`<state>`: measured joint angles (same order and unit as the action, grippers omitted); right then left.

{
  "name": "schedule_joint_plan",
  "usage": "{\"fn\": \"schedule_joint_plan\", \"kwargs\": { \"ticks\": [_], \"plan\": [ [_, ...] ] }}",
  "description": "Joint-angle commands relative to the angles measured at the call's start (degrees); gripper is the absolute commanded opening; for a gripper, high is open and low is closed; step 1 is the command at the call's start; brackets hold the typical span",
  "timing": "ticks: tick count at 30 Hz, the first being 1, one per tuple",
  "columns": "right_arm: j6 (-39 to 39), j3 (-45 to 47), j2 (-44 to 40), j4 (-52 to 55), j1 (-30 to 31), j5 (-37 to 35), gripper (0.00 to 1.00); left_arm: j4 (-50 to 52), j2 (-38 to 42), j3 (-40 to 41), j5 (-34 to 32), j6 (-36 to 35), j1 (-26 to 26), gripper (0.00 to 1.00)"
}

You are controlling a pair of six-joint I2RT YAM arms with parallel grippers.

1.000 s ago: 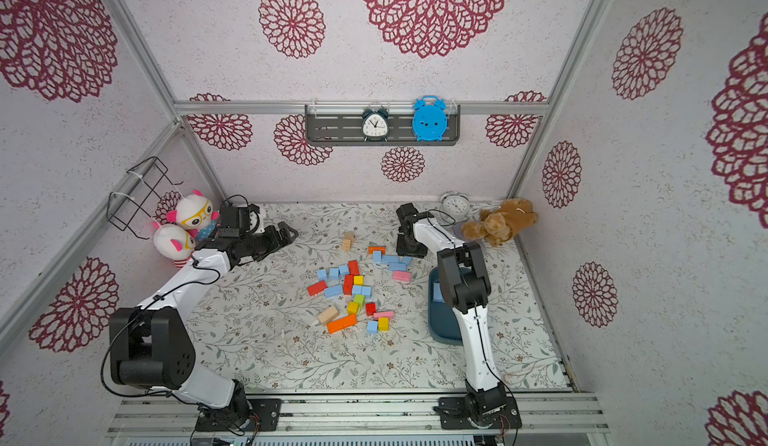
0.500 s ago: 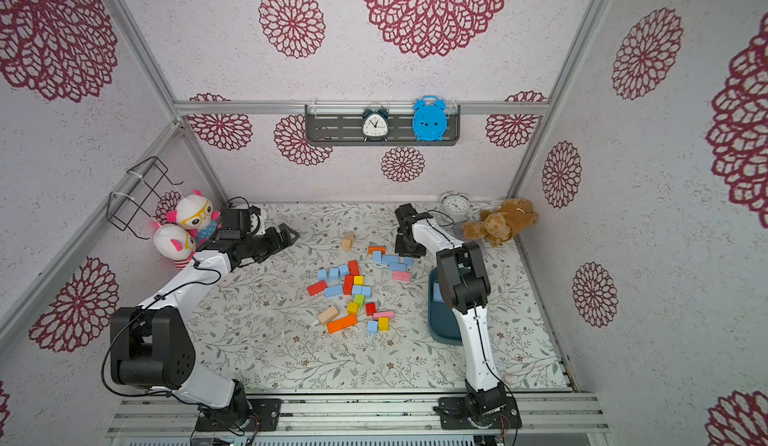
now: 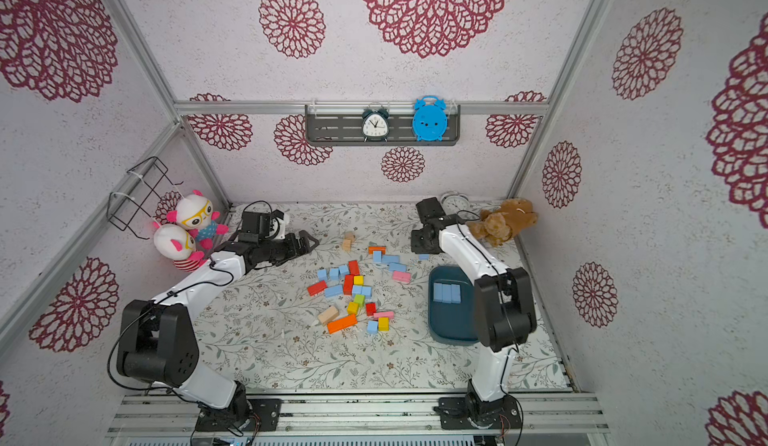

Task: Pick out the blue building blocks
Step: Pick up the building block from the center of the board, then place the building block in the storage box.

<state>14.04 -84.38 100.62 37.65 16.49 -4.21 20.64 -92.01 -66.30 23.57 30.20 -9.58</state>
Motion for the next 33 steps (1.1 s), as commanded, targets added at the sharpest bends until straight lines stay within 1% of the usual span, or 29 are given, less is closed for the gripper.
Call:
{"fn": "schedule_joint_plan", "kwargs": {
  "ticks": [1,3,6,11,14,21,27,33],
  "plan": [
    [-5.11,6.16,-6.22,3.74,-5.75,-0.19,0.24,-0.44,-0.96,-1.78,0.52,-1.5,-1.54,0.99],
    [-6.82,9.74,-9.93,5.42,-9.17,-0.68,0.24,-0.48,-0.92,-1.94,0.61,-1.68,-1.92,0.99],
    [-9.51,13.43,-13.35,7.75,-12.74,-3.33,0.24,-0.15,-0.98,-2.42,0.45,-2.07,-1.9,0.99],
    [-10.02,18.01,-14.59,7.81,-15.76,-4.16,0.25,0.15,-1.25,-2.77,0.44,-2.21,-1.93,0.99],
    [-9.6,19.75,-13.43,5.67,-15.92,-5.27,0.25,0.15,-0.75,-2.55,0.21,-2.55,-1.93,0.99],
    [-8.72,20.04,-9.36,1.59,-15.79,-4.05,0.25,0.46,0.07,-2.34,-0.46,-3.29,-1.75,0.98],
    [-8.94,20.44,-6.4,0.28,-15.54,-5.36,0.27,0.65,-0.1,-2.65,-0.63,-3.42,-1.58,0.98],
    [-8.4,20.97,-4.23,-1.34,-13.88,-7.67,0.28,0.78,-0.28,-2.69,-0.63,-3.48,-1.44,0.98]
  ]
}}
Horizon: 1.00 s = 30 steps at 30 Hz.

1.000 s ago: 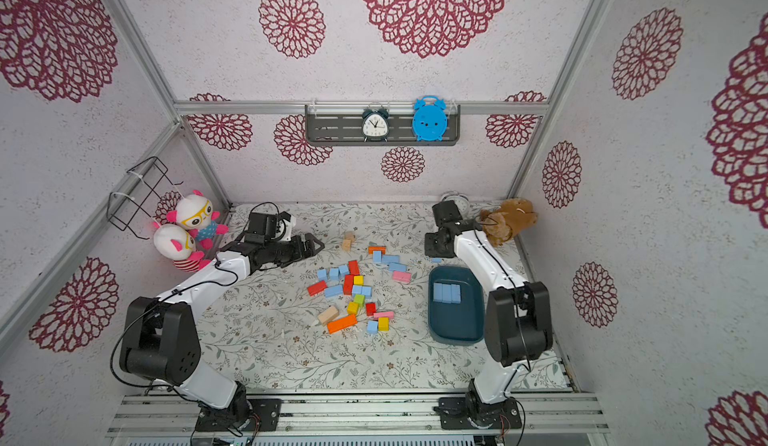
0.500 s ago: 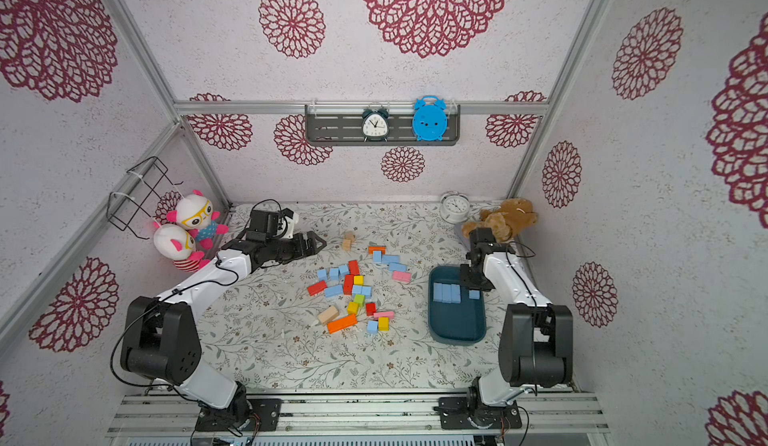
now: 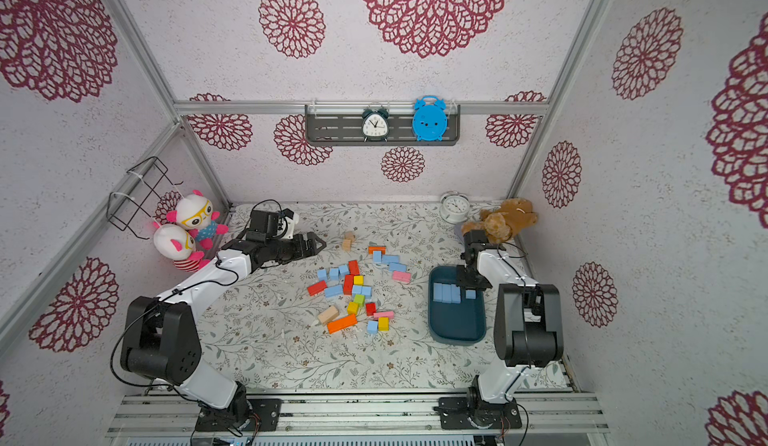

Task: Pick out the blue building blocks
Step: Place the building block in the storage box.

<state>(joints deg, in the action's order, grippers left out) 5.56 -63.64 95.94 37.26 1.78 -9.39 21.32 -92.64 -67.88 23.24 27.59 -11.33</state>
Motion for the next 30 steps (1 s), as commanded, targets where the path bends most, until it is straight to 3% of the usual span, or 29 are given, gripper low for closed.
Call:
{"fn": "schedule_joint_plan", "kwargs": {
  "ticks": [1,9,14,17,21,30],
  "plan": [
    [0.14,0.18,0.77,-1.17,0.94,-2.85,0.28,0.15,0.36,-1.12,-0.39,-0.93,0.34,0.98],
    [0.15,-0.52,3.58,-1.91,1.37,-3.31,0.32,0.46,0.44,-1.29,-0.64,-1.09,0.66,0.98],
    [0.75,-0.81,3.49,-2.01,1.61,-3.59,0.46,0.56,0.52,-1.38,-0.74,-1.08,0.79,0.98],
    [1.02,-0.95,2.19,-1.77,1.81,-3.76,0.47,0.63,0.53,-1.38,-0.74,-1.07,0.87,0.98],
    [2.59,-1.23,-0.31,0.58,2.04,-2.9,0.46,0.74,0.62,-1.62,-0.82,-1.23,0.96,0.98],
    [13.39,7.36,-8.46,3.09,4.97,-1.13,0.29,0.34,0.53,-1.3,-0.35,-0.45,1.05,0.98]
  ]
}}
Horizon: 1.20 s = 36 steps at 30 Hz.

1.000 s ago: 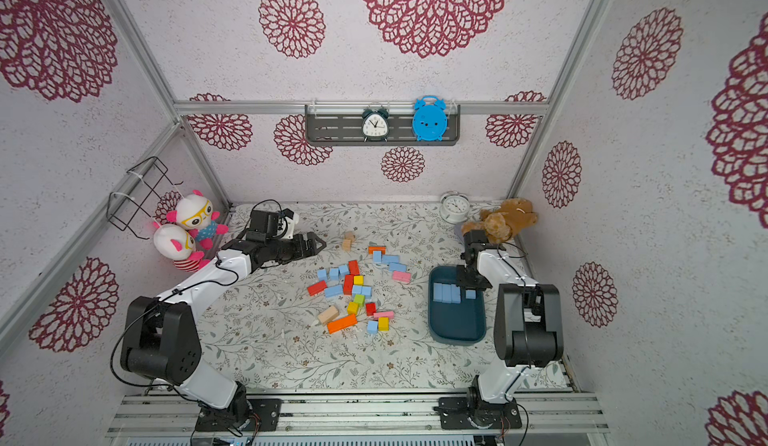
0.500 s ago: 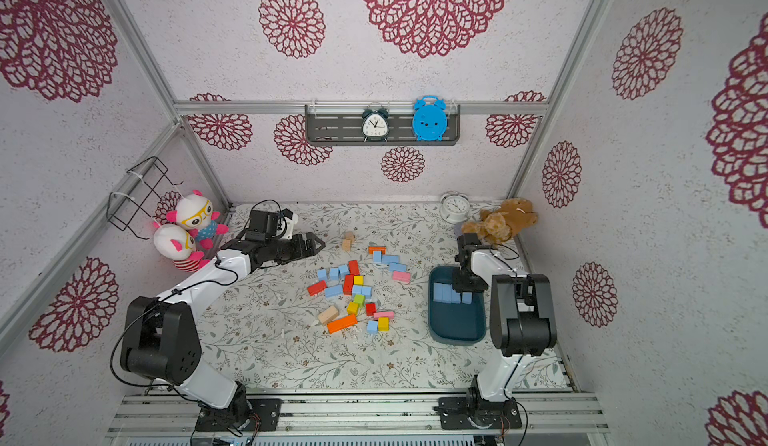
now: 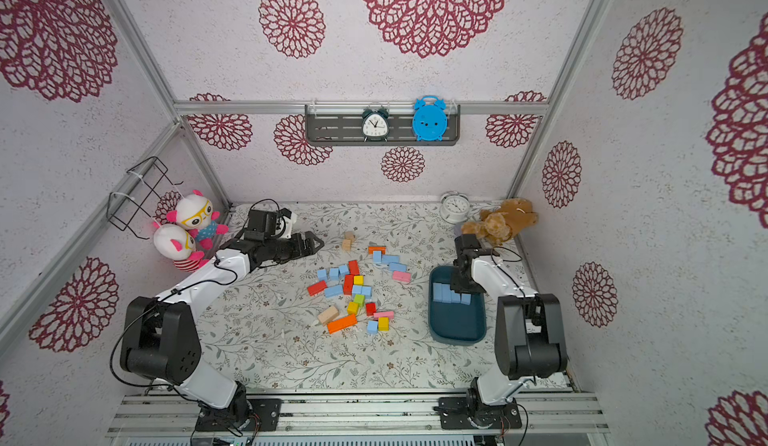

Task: Pick out the blue building blocks
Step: Place the building block in the storage box.

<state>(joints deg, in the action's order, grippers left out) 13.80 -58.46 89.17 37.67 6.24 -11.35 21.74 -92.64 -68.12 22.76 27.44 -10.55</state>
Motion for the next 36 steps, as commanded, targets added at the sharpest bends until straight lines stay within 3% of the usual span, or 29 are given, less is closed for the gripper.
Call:
{"fn": "schedule_joint_plan", "kwargs": {
  "ticks": [1,14,36],
  "plan": [
    [5.88,3.16,-1.87,2.53,0.56,0.75,0.27,-0.13,0.53,-0.98,0.24,-0.14,0.31,0.98],
    [8.96,5.5,2.9,-0.84,0.2,-2.45,0.15,-0.07,1.23,-0.68,-0.17,-0.36,0.28,0.98],
    [8.35,6.82,3.56,-7.27,-0.19,-5.21,0.14,-0.08,0.98,-0.53,-0.47,-0.43,0.44,0.98]
  ]
}}
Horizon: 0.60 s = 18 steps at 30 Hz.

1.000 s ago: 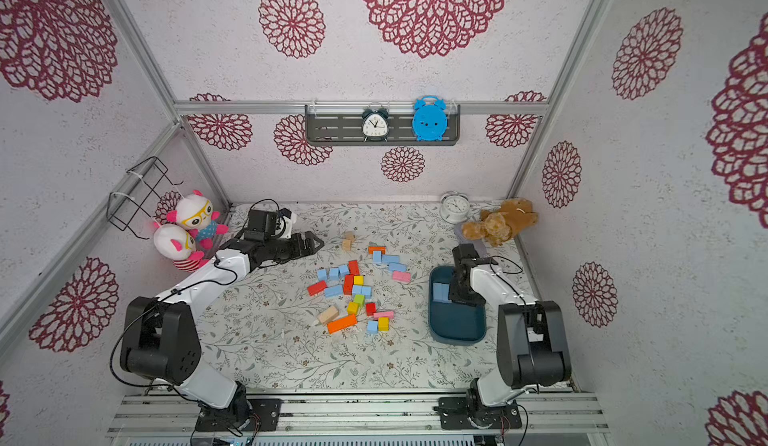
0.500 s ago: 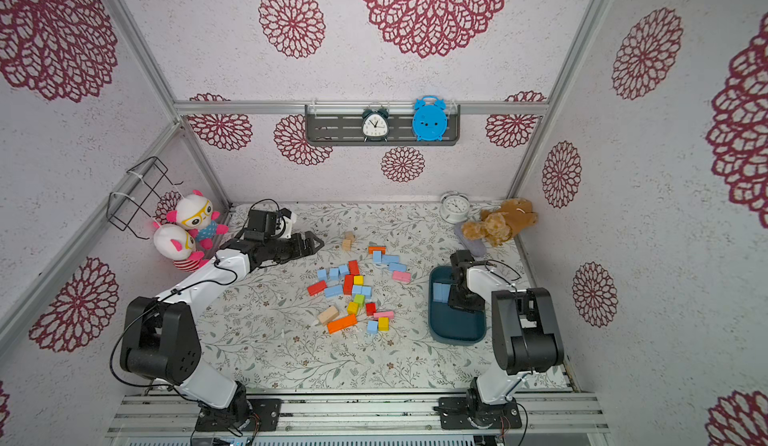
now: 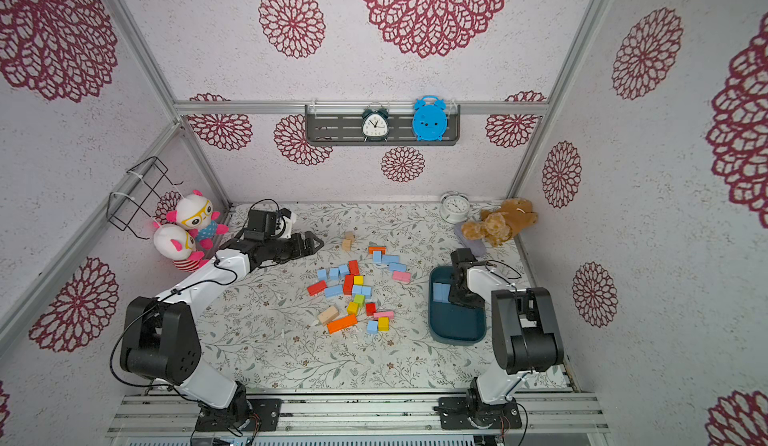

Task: Pick out the blue building blocks
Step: Place the building block in the storage box.

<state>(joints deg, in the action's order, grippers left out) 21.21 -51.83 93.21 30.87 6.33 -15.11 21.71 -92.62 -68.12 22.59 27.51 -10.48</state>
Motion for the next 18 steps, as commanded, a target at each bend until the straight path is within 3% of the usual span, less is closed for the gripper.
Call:
{"fn": "schedule_joint_plan", "kwargs": {
  "ticks": [1,12,18],
  "plan": [
    [0.94,0.03,-0.57,-0.09,-0.26,-1.31,0.15,-0.05,0.95,-0.53,-0.33,-0.57,0.38,0.98],
    [1.46,-5.95,-9.95,7.31,3.92,1.73,0.37,0.27,0.99,-0.61,-1.66,-0.74,2.84,0.97],
    [-0.29,-14.71,-5.42,10.14,10.26,1.14,0.43,-0.31,3.41,0.8,-1.62,-0.07,6.66,0.97]
  ]
}}
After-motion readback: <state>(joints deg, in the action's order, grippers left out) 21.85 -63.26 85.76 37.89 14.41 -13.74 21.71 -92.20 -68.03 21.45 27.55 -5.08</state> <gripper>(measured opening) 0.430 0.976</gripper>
